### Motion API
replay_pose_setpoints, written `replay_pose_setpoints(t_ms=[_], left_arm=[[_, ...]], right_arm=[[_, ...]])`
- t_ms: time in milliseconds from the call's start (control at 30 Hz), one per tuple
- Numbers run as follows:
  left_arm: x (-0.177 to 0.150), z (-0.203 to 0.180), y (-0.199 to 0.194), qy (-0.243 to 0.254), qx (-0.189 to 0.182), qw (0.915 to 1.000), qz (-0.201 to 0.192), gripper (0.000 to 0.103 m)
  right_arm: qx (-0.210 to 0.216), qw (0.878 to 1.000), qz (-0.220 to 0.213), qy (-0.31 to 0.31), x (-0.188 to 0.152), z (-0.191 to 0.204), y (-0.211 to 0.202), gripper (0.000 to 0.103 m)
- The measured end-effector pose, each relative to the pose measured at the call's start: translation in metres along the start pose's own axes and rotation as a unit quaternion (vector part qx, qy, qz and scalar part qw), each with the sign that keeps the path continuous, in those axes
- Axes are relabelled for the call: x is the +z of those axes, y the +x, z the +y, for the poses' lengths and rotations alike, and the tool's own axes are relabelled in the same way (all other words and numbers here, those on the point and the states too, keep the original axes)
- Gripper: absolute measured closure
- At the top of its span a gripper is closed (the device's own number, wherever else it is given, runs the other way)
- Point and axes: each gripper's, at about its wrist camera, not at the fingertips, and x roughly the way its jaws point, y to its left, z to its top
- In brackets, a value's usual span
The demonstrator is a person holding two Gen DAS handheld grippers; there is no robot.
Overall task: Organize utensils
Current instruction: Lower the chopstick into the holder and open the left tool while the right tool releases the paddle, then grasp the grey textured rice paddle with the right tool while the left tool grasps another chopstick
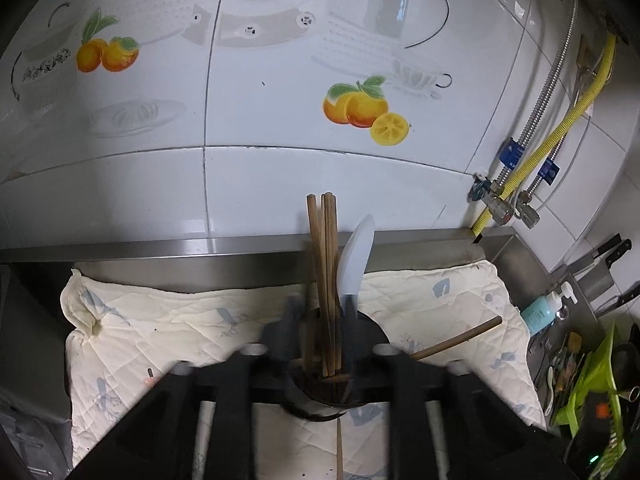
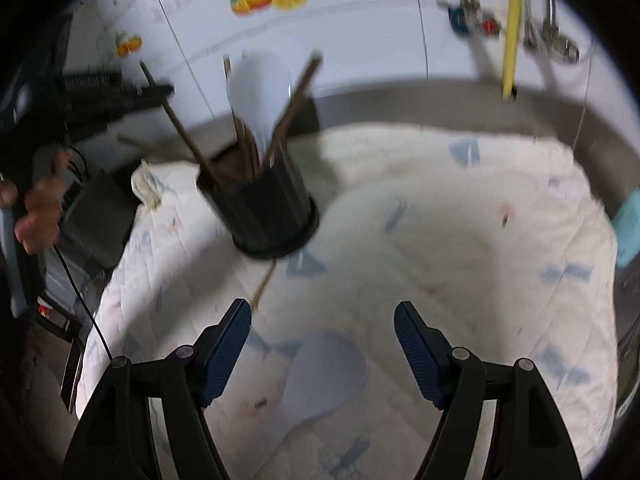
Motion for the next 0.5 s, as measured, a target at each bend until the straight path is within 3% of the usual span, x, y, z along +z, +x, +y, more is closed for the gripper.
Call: replay_pose_setpoints(t_ms=[33, 500], left_arm=[[0.0, 0.0, -0.003, -0.002, 0.004, 1.0, -0.008, 0.044], [-0.006, 0.008, -0.044, -0.008, -0.002, 0.9996, -0.028, 0.042]], right_arm=[[-0.001, 1.0, 0.007, 0.001, -0.003, 0.001, 0.003, 0.022], [-0.009, 0.997, 0.073, 0.037, -0.043, -0.001, 0.042, 0.02]])
